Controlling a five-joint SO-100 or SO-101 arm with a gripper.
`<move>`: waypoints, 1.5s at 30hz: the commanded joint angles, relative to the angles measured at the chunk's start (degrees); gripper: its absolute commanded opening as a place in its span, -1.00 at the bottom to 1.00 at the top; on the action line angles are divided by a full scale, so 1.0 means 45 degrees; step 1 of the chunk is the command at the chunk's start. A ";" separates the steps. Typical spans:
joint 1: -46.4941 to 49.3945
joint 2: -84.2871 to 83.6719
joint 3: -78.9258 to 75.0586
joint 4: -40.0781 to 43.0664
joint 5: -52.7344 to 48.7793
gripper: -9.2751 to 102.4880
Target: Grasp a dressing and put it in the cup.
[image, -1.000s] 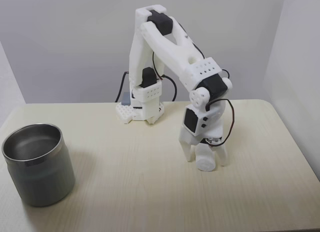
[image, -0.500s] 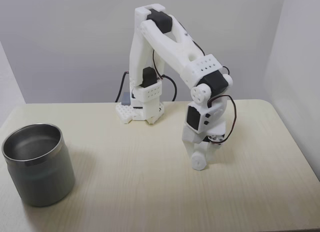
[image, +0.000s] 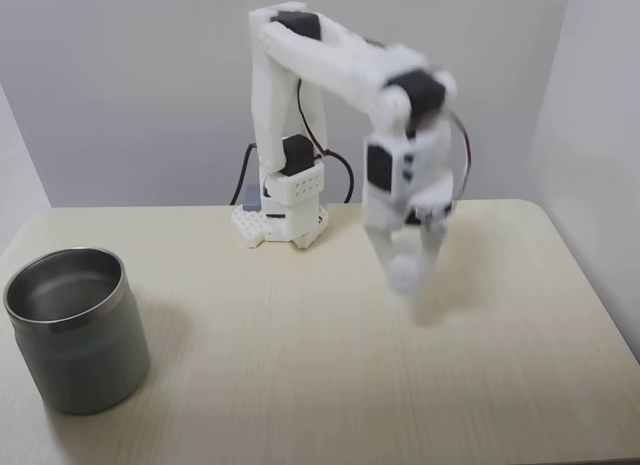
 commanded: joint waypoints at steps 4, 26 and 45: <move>0.0684 -0.1719 0.2715 0.2168 0.0254 -0.84; 1.0566 -0.2832 0.7793 0.3379 0.0273 -0.84; 1.7070 -0.0469 0.6562 -0.0898 0.0508 -0.83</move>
